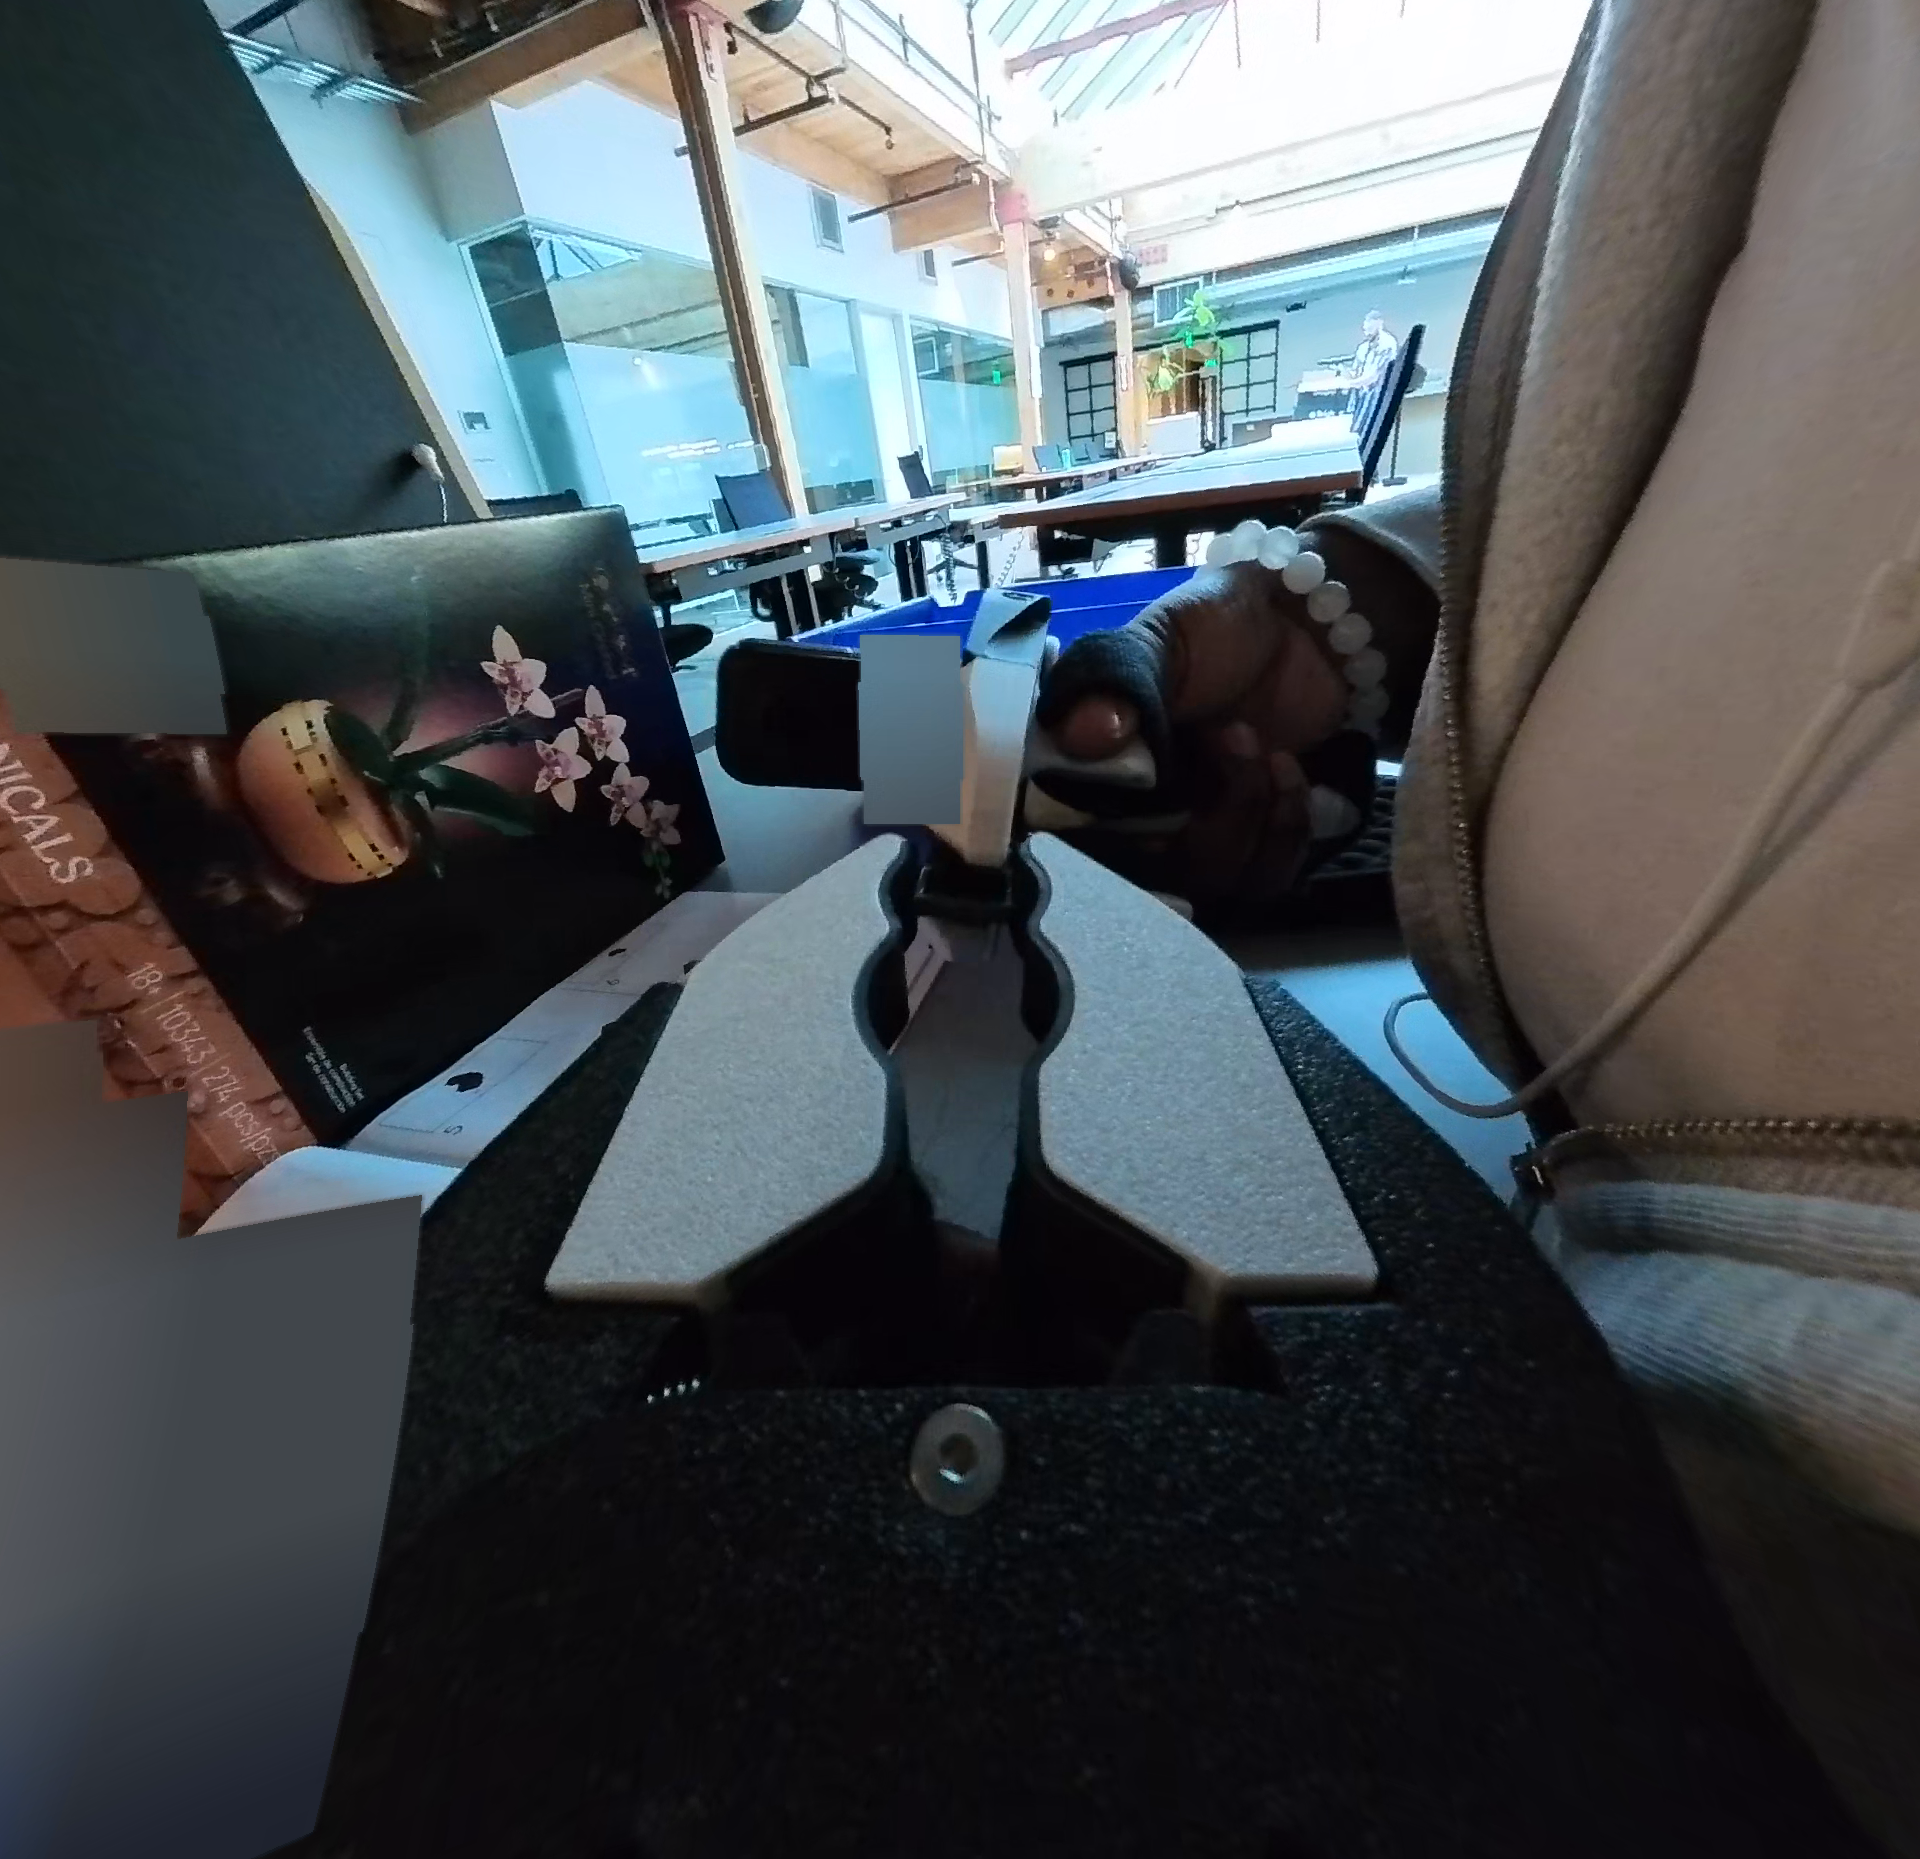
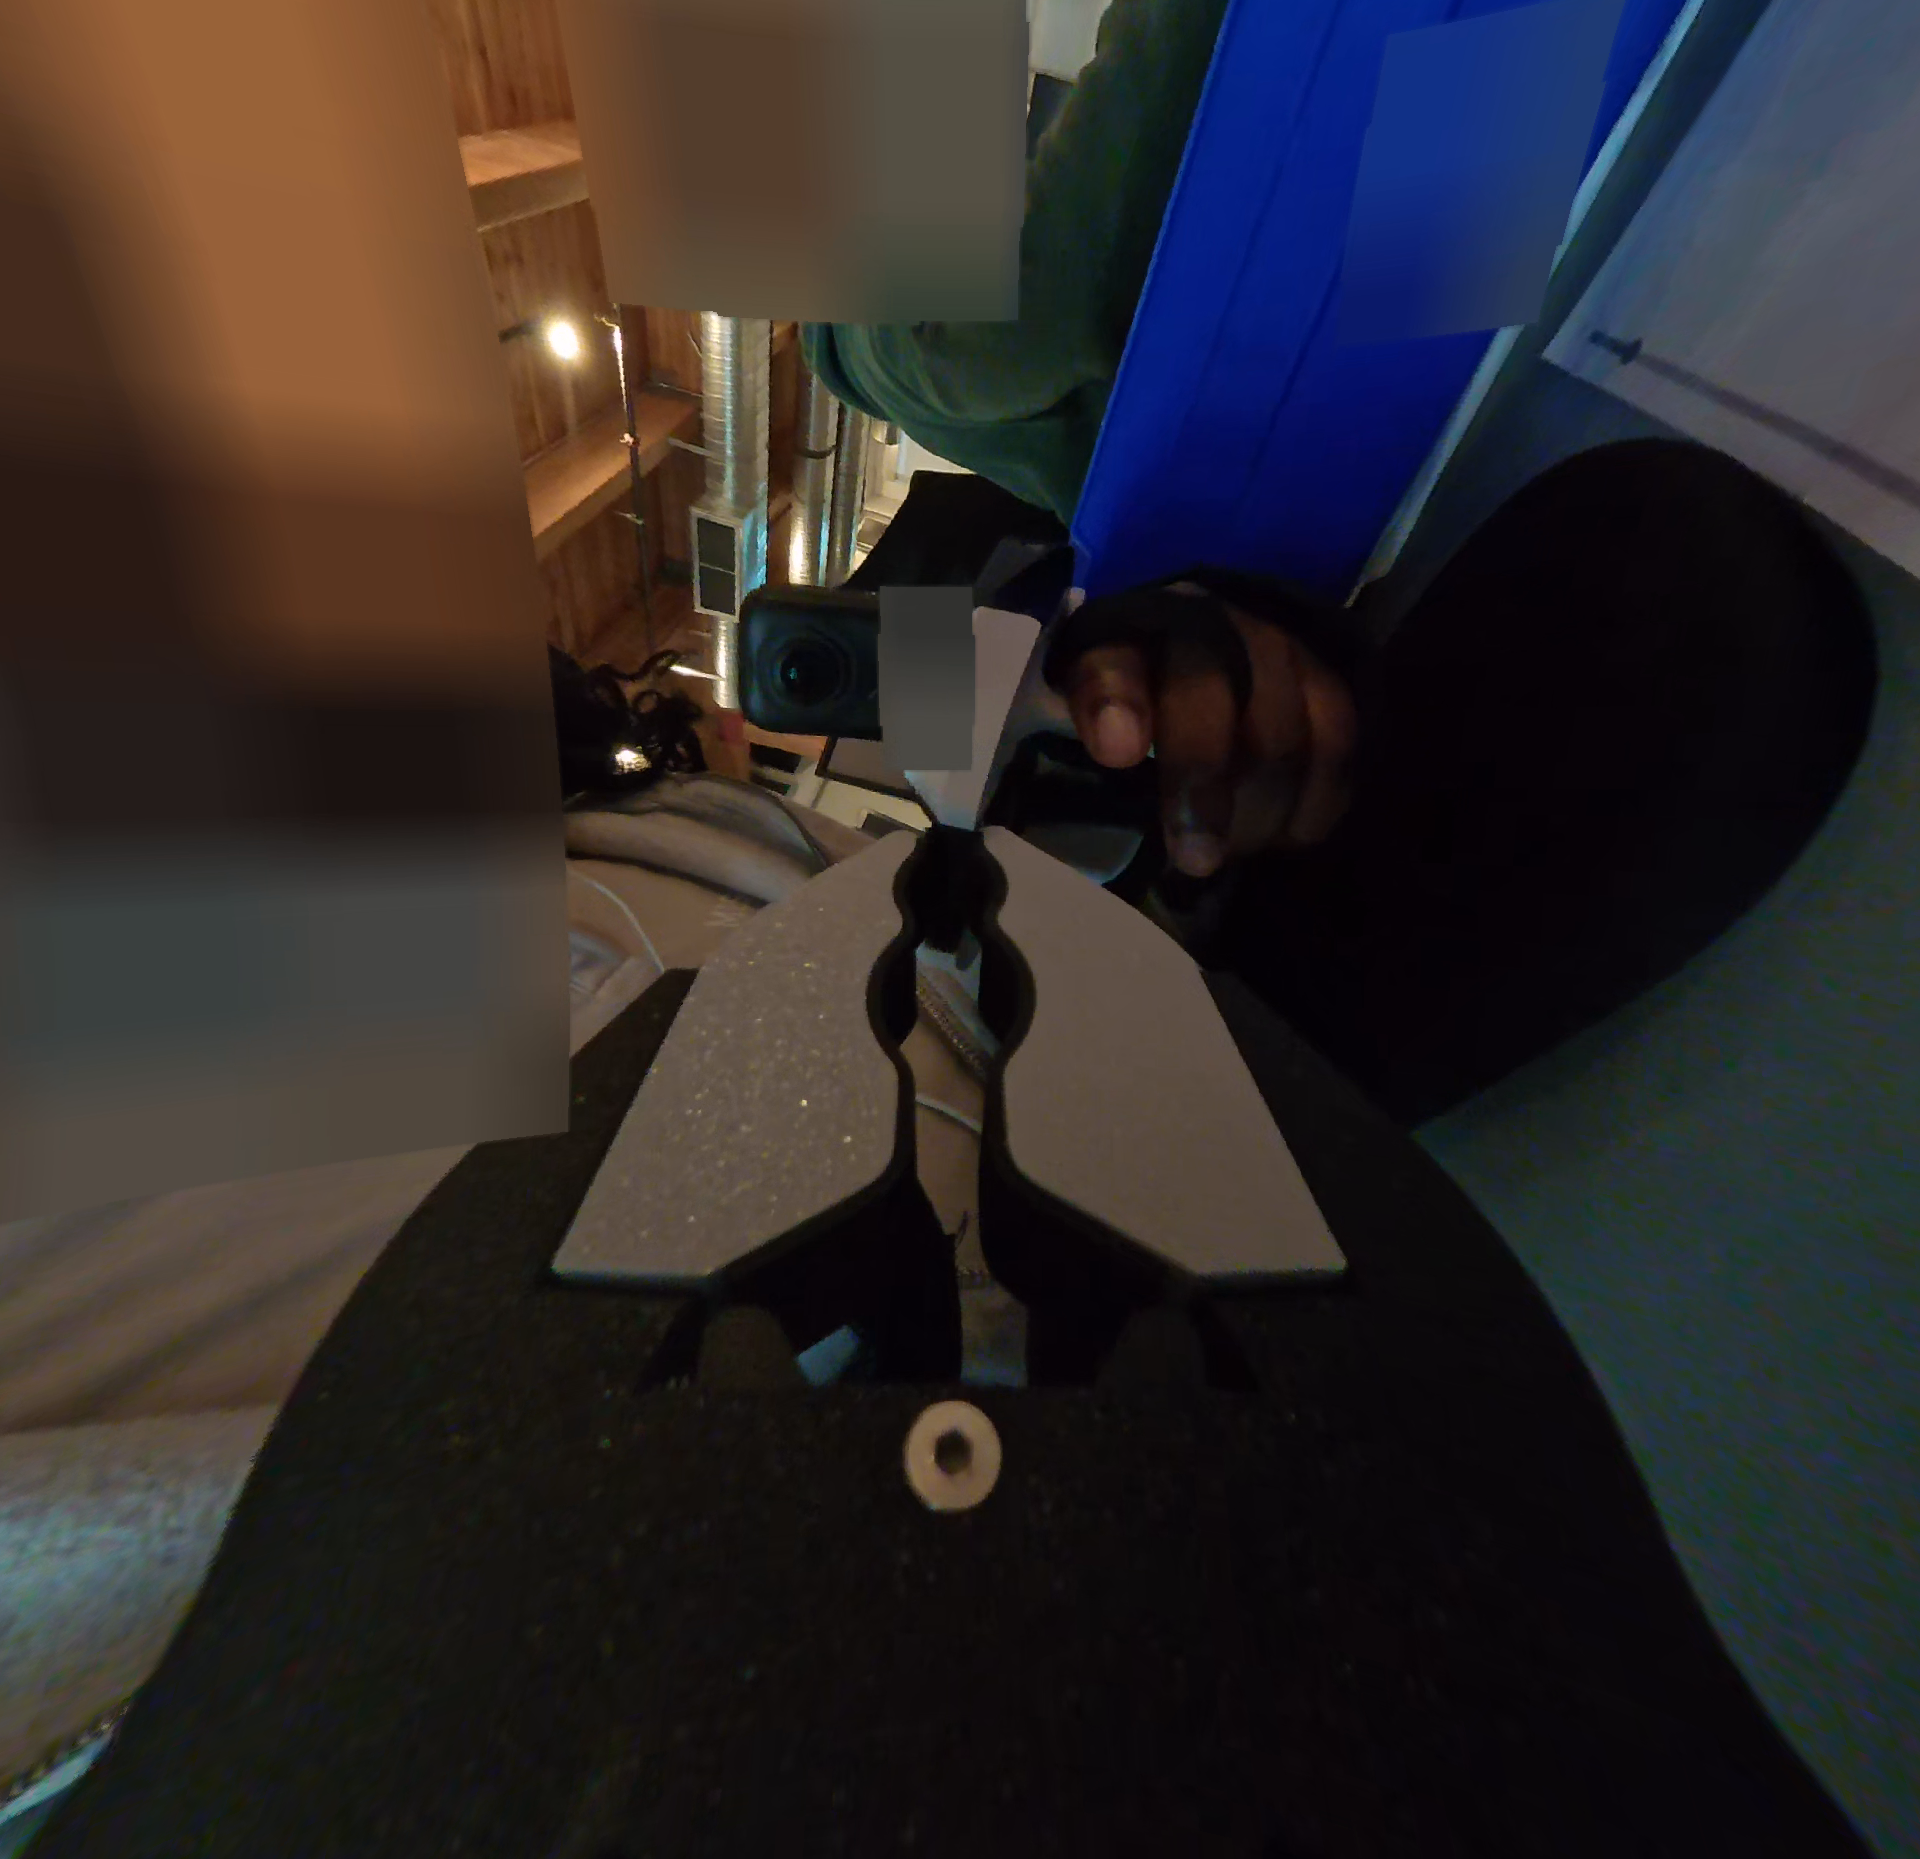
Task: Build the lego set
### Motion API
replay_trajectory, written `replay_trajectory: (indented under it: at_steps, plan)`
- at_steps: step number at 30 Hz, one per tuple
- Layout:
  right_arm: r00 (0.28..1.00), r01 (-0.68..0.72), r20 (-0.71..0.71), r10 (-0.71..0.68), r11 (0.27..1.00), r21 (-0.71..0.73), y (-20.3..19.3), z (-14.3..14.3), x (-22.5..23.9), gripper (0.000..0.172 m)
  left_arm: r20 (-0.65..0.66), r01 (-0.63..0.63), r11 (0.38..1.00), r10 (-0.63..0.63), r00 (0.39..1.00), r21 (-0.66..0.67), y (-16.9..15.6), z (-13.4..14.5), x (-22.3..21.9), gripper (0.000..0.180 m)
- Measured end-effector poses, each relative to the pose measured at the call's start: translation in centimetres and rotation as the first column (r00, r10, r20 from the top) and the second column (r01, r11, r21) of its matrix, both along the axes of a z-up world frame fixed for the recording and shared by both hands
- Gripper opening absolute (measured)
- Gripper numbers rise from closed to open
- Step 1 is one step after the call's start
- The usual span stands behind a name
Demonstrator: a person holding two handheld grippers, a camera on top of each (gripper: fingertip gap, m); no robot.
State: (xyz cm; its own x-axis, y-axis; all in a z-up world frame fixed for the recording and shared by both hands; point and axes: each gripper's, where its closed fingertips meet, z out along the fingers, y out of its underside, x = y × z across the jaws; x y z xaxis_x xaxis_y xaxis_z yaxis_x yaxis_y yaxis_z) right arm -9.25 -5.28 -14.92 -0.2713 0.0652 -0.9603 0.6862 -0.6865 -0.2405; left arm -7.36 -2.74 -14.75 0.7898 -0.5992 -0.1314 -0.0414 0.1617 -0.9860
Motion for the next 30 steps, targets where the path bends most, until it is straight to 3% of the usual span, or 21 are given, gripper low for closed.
replay_trajectory:
  at_steps: [19, 30]
  plan:
    - [0.998, 0.008, -0.069, -0.003, 0.997, 0.073, -0.1, 0.7, -0.1, 0.013, 0.052, -0.006, 0.999, 0.004, 0.999, 0.034, -0.3, 0.7, -0.6, 0.016]
    - [0.993, 0.104, -0.076, -0.091, 0.976, 0.193, 2.3, 0.5, 0.2, 0.021, 0.189, -0.050, 0.998, 0.042, 0.981, 0.035, -0.2, 1.6, -2.4, 0.016]
